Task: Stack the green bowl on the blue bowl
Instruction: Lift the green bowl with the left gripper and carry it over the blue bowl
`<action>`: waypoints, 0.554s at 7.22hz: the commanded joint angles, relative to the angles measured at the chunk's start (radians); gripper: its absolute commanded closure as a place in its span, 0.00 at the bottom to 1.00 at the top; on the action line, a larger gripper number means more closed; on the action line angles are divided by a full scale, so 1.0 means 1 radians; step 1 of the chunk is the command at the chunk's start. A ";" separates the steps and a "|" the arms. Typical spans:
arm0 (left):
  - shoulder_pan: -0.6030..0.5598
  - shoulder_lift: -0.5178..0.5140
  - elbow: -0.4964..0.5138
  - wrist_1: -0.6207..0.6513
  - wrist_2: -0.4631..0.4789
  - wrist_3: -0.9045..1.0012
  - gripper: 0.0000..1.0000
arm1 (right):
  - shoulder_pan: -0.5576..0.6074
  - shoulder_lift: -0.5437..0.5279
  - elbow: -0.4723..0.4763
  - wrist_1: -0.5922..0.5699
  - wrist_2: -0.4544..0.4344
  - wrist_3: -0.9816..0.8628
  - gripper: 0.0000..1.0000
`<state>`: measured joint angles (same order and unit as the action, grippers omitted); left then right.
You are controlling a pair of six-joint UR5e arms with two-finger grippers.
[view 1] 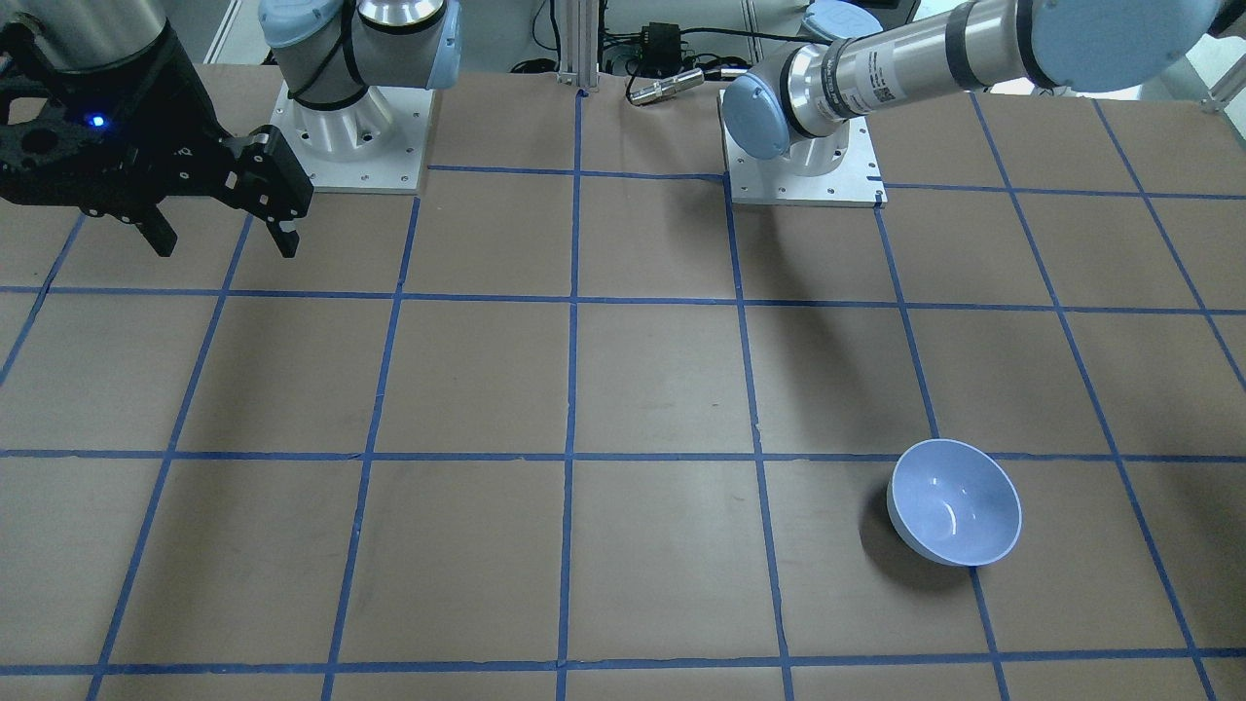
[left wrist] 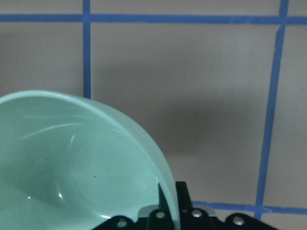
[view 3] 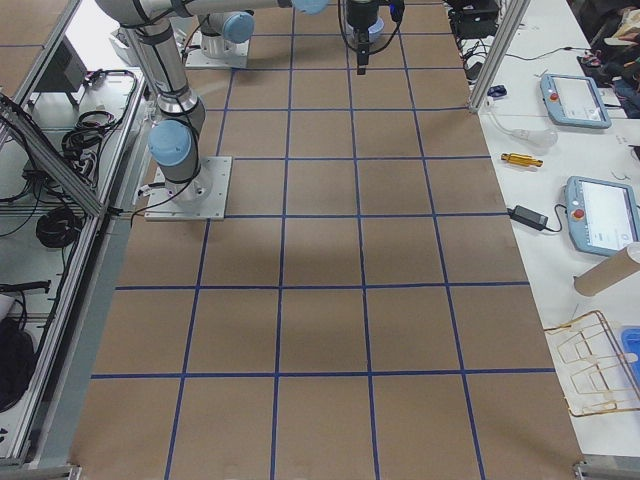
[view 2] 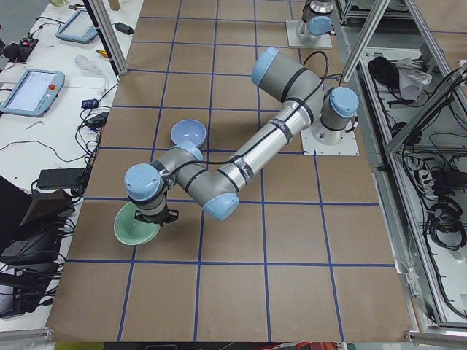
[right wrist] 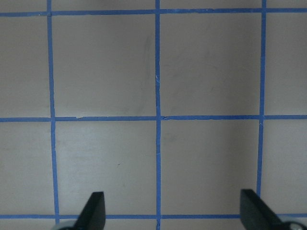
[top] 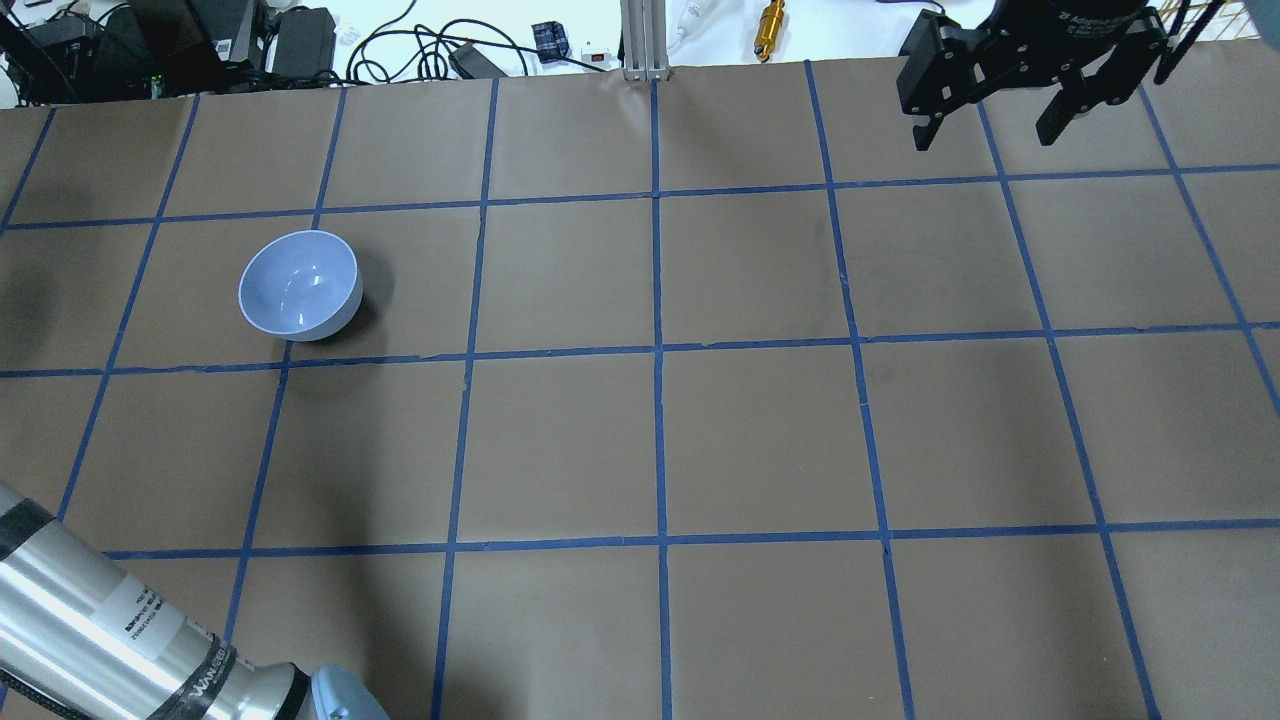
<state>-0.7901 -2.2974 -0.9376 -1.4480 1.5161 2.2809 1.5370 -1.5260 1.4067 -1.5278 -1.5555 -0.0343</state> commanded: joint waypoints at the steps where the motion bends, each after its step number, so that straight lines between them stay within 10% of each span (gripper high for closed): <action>1: -0.079 0.232 -0.273 -0.006 -0.004 -0.087 1.00 | 0.000 0.000 0.000 0.000 0.000 0.001 0.00; 4: -0.252 0.453 -0.641 0.163 -0.002 -0.194 1.00 | 0.000 0.000 0.000 0.000 0.000 0.001 0.00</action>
<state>-0.9603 -1.9321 -1.4210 -1.3903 1.5118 2.1389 1.5370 -1.5259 1.4066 -1.5278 -1.5554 -0.0328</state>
